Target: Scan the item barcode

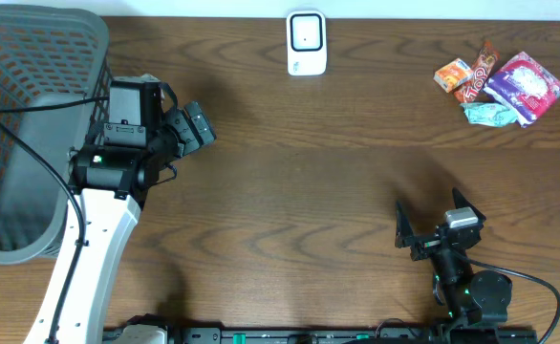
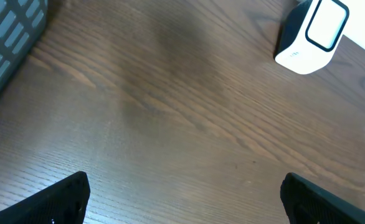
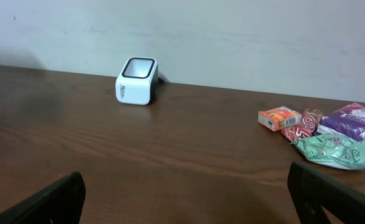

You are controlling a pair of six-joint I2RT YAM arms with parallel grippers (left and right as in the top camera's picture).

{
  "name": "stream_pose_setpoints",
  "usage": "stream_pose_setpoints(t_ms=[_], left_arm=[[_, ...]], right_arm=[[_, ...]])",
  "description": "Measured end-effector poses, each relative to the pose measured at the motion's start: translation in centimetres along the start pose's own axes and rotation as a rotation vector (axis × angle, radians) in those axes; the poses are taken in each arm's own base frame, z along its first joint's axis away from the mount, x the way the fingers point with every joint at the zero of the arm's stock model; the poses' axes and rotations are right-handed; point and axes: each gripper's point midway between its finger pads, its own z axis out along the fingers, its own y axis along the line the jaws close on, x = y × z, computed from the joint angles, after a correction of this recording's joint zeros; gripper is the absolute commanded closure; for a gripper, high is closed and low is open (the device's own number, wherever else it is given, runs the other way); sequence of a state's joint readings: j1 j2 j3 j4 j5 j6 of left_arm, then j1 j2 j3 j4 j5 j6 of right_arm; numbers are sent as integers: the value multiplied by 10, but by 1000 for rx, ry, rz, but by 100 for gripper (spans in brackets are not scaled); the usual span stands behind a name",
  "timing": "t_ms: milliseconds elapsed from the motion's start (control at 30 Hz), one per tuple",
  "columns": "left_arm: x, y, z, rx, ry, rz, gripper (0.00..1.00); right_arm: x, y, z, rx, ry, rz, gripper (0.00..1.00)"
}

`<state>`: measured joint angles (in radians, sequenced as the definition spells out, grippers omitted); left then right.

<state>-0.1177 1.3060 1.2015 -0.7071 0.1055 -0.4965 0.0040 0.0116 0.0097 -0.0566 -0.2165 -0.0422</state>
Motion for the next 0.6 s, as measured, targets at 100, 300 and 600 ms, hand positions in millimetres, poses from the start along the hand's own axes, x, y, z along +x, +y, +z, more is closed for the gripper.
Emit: stream_pose_setpoints(t_ms=[100,300,600], left_arm=[[0,0,0,0,0,0,2],[0,0,0,0,0,0,2],[3,8,0,-40,6,27,2]], right_arm=[[0,0,0,1,0,0,1],[0,0,0,1,0,0,1],[0,0,0,1,0,0,1]])
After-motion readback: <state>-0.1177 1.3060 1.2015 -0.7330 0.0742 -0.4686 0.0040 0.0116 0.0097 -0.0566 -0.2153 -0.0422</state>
